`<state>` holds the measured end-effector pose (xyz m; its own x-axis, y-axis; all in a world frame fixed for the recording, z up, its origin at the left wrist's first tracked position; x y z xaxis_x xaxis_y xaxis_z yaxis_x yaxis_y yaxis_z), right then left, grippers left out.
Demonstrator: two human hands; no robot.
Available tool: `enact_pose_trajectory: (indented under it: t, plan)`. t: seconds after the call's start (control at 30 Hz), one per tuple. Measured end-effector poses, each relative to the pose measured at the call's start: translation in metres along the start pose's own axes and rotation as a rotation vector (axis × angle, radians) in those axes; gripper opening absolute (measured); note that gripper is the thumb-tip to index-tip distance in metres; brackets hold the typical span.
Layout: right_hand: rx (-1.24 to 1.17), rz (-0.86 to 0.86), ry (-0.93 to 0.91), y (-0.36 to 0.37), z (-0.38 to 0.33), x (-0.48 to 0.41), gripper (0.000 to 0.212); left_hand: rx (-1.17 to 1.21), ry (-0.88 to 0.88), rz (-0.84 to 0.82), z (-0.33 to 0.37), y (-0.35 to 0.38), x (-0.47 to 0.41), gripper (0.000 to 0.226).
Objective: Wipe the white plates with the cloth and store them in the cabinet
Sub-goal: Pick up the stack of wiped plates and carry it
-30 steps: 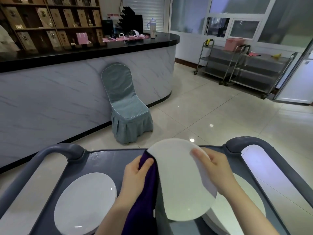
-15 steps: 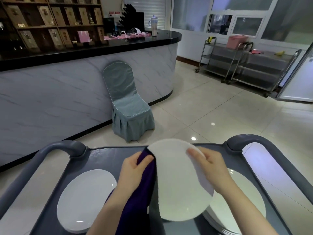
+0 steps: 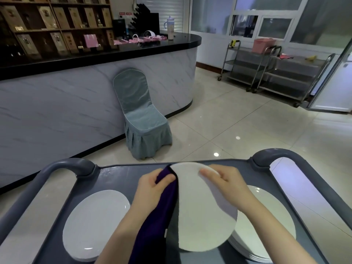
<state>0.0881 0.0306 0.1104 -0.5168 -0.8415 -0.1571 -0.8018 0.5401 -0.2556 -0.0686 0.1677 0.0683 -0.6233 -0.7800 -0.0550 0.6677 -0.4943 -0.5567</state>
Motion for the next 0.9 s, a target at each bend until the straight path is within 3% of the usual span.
enact_pose_trajectory:
  t: [0.07, 0.13, 0.2, 0.27, 0.37, 0.43, 0.5, 0.57, 0.63, 0.7, 0.83, 0.9]
  plan:
    - [-0.241, 0.284, 0.044, -0.015, 0.012, 0.008, 0.039, 0.249, -0.218, 0.176, -0.025, -0.003, 0.013, 0.019]
    - [-0.565, 0.548, 0.114, -0.007, 0.037, 0.025, 0.042, 0.471, -0.437, 0.246, -0.043, 0.012, 0.027, 0.023]
    - [-0.669, 0.627, 0.195, 0.007, 0.06, 0.037, 0.036, 0.551, -0.543, 0.263, -0.054, 0.019, 0.032, 0.024]
    - [-0.569, 0.503, 0.235, 0.012, 0.061, 0.035, 0.024, 0.503, -0.524, 0.273, -0.058, 0.01, 0.027, 0.03]
    - [-0.421, 0.265, 0.137, -0.002, 0.038, 0.015, 0.011, 0.282, -0.337, 0.296, -0.047, -0.019, 0.015, 0.028]
    - [-0.237, 0.086, 0.084, -0.004, 0.02, -0.001, 0.019, 0.08, -0.162, 0.22, -0.025, -0.025, 0.005, 0.024]
    - [0.002, -0.109, 0.069, 0.012, 0.008, -0.012, 0.004, -0.054, 0.009, 0.054, 0.0, -0.011, -0.002, 0.024]
    - [0.193, -0.285, 0.039, 0.036, 0.004, -0.011, 0.035, -0.114, 0.121, -0.066, 0.016, 0.005, -0.002, 0.027]
    - [0.234, -0.289, -0.031, 0.042, -0.001, -0.009, 0.05, -0.136, 0.135, -0.077, 0.019, 0.008, 0.0, 0.029]
    - [0.203, -0.233, -0.077, 0.033, -0.004, -0.01, 0.052, -0.078, 0.08, -0.021, 0.01, 0.004, 0.004, 0.023]
    - [-0.057, 0.059, 0.038, 0.0, 0.012, -0.008, 0.049, 0.171, -0.183, 0.13, -0.026, -0.005, 0.016, 0.019]
    - [-0.137, 0.152, 0.082, -0.005, 0.022, -0.003, 0.049, 0.207, -0.231, 0.145, -0.032, -0.009, 0.014, 0.02]
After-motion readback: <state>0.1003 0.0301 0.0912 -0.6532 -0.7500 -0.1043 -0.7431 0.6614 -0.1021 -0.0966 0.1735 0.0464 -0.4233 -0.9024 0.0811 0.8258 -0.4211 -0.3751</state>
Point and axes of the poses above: each hand's wrist, its own x-axis away from the middle knuckle, its own y-axis out of the palm, z = x × y, the point moved 9 cm from there along -x, towards the middle knuckle, and after that the axes turned 15 degrees about -x, right-handed, at the moved point
